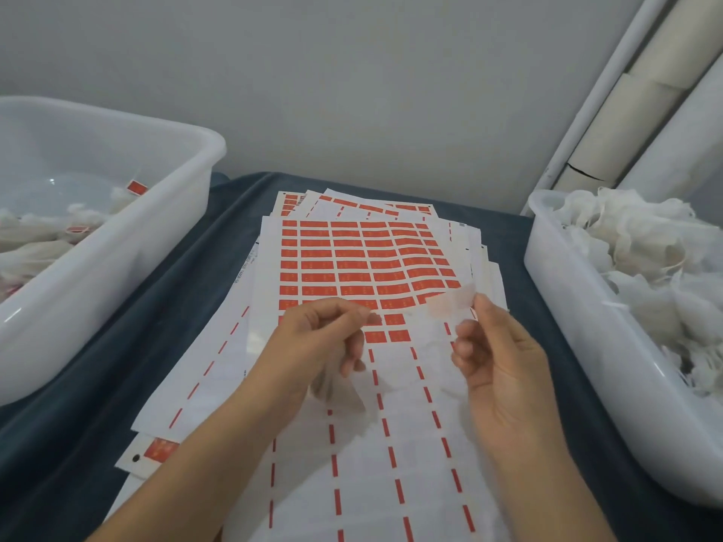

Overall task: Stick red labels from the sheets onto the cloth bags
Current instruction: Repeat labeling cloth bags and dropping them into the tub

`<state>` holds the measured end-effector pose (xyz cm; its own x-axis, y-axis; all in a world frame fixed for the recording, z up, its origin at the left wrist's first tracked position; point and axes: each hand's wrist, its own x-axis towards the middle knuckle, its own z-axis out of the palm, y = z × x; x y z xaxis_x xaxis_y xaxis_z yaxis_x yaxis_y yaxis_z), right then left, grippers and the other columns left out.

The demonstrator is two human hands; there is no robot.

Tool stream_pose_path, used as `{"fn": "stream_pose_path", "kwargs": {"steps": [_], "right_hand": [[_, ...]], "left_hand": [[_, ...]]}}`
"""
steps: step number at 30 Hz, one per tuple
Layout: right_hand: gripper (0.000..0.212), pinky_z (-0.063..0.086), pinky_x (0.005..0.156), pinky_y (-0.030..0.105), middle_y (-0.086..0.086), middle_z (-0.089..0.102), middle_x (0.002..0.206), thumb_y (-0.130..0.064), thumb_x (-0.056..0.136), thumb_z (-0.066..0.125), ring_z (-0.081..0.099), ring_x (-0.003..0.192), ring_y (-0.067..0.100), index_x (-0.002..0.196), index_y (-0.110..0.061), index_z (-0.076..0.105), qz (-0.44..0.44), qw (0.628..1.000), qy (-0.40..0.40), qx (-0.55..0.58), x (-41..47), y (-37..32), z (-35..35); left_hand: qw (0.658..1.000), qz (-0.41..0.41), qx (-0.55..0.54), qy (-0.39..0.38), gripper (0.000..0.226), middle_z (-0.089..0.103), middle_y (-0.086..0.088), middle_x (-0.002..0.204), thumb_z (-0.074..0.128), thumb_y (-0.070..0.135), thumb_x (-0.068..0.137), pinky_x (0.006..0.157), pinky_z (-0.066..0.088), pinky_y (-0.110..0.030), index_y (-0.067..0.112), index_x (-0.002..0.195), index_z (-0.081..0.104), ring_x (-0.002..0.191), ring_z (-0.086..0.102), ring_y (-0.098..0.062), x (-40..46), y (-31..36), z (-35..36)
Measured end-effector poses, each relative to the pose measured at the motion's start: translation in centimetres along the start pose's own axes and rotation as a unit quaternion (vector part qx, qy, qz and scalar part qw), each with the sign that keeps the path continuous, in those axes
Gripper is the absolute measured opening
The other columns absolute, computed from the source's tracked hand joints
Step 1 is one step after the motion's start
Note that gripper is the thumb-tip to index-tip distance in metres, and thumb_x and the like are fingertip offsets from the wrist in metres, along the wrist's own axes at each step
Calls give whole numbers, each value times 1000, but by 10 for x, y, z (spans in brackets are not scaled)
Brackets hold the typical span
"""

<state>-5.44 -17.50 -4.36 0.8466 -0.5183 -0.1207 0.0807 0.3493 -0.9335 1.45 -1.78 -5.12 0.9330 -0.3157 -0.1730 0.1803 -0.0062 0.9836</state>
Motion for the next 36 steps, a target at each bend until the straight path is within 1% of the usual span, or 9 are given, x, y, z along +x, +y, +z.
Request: {"fn": "stream_pose_path", "kwargs": {"steps": [5,11,15,18,20,24,27,29,36], "right_hand": [[21,56,71,22,-6,74,94,-33,73,63,71,87,15,91,-26,72,-91,991,-47,-89,-4,1,6],[31,57,74,24,-9,73,93,-36,70,66,71,86,13,98,-22,66,-99,985,-41,-134,-4,3,7],[46,54,87,31,-11,72,100,-37,65,70,69,93,10,109,-31,61,-50,984,-53,-164,-1,5,7],[37,53,89,36,-6,73,100,-32,64,69,69,94,16,99,-22,68,-7,988,-75,-136,-1,6,7],[36,56,83,30,-3,73,99,-31,63,68,69,94,18,96,-19,69,18,988,-105,-113,-3,6,8],[38,51,93,36,-12,70,107,-46,54,70,65,104,14,88,-29,74,49,975,-159,-147,-8,6,13],[31,44,102,39,-21,66,110,-50,52,67,61,110,12,80,-39,74,19,972,-164,-170,-12,7,20],[21,43,103,40,-15,71,100,-45,59,65,64,103,13,78,-39,74,-5,973,-153,-171,-13,10,20],[20,45,101,42,-12,73,91,-46,59,64,67,97,15,76,-40,72,-34,978,-114,-170,-11,16,18]], "left_hand": [[999,-17,-10,43,11,54,6,48,67,31,77,47,41,-20,23,74,73,41,42,-7,0,4,-2],[997,4,4,78,7,57,15,47,68,32,76,39,35,-13,26,78,71,35,38,-5,-2,5,-2],[995,32,28,89,7,62,17,58,69,38,71,40,36,-9,33,67,71,50,46,-11,-4,7,0],[995,44,36,85,11,63,18,65,67,44,63,40,35,-6,34,64,70,57,49,-11,-6,9,3],[994,48,41,86,15,62,19,66,66,46,60,39,35,-5,33,66,70,58,50,-10,-7,10,4],[993,57,60,82,9,63,21,65,67,45,64,39,35,-5,36,62,68,58,53,-7,-7,8,5],[994,70,67,58,13,63,25,61,67,38,72,39,36,-5,39,58,67,56,57,4,-8,6,6],[993,84,73,29,17,64,25,63,67,34,75,41,37,-4,41,60,68,55,56,10,-9,5,7],[993,97,73,3,14,63,27,63,64,43,67,43,37,-4,55,60,65,56,55,10,-14,6,10]]}}
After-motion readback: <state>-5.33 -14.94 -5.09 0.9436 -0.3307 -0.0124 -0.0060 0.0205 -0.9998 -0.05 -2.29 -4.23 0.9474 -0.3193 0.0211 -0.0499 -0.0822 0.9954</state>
